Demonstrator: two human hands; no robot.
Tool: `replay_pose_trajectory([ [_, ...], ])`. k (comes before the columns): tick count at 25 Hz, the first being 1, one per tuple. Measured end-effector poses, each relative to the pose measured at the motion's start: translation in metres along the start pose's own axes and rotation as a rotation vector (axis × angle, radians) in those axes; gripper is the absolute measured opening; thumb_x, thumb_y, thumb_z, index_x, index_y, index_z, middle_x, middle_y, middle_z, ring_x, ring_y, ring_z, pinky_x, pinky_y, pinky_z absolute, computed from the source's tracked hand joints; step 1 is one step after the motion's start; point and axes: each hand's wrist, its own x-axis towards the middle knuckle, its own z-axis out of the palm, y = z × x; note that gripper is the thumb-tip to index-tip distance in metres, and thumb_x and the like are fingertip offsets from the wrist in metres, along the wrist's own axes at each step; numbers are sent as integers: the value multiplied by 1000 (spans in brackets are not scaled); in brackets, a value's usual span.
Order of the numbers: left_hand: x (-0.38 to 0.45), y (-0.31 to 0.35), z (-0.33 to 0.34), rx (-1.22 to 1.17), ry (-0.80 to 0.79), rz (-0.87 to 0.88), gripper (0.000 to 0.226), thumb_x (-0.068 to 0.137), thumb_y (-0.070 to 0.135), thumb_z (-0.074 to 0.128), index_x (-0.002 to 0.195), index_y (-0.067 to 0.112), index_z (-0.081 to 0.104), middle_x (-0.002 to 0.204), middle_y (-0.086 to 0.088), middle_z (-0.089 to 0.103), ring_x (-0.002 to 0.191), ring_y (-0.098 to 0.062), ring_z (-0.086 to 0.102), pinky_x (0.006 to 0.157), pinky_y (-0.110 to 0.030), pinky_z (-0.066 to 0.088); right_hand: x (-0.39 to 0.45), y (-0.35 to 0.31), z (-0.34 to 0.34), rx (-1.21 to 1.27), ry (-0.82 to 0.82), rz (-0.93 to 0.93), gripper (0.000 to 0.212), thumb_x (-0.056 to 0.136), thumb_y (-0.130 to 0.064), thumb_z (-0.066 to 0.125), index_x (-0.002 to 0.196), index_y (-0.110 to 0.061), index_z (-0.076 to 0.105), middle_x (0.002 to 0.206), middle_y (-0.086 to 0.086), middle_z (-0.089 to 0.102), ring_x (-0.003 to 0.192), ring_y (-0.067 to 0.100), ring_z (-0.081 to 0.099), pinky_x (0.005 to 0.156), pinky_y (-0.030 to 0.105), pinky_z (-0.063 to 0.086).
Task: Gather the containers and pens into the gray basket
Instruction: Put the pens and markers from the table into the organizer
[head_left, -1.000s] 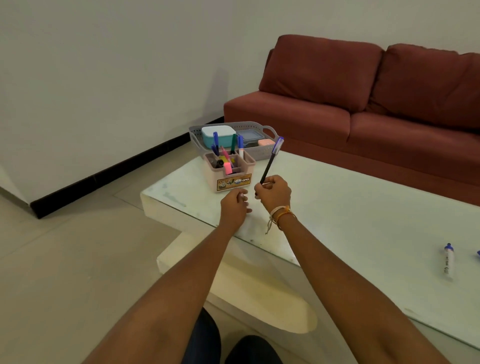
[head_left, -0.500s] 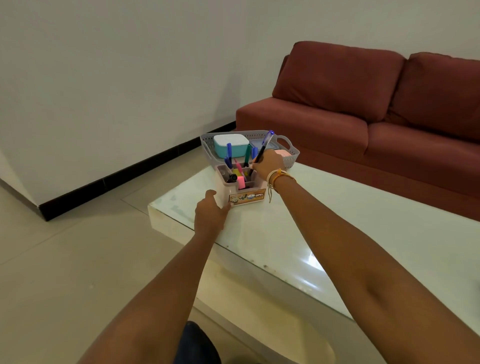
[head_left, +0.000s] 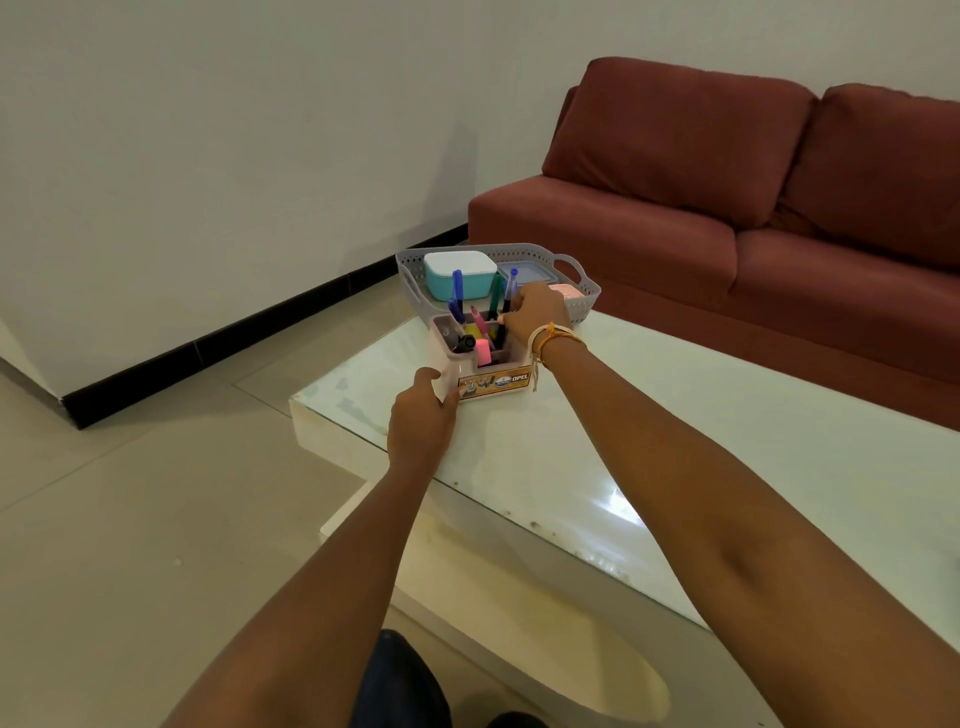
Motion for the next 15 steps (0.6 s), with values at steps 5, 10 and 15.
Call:
replay_pose_trajectory([
  [5,-1,2,-2,6,-3,8,41,94,46,49,124,19,50,101,-10,70,84,-23,66,68,-30,50,5,0,0,-21,-18,7,35,81,-24,69,110,-5,66,104,15,70,93,27,65,84,34,54],
  [10,0,4,0,26,-16,-33,38,94,41,52,125,20,49,107,-9,69,88,-22,66,73,-30,51,17,-20,-15,101,165,-74,22,84,-19,62,96,-2,69,81,10,65,74,20,58,60,20,46],
  [15,-2,4,0,17,-3,-28,35,95,38,52,125,20,49,108,-9,69,91,-24,66,77,-34,54,24,-34,-10,188,227,-131,19,85,-21,65,90,-4,71,86,12,72,82,24,68,75,31,58],
])
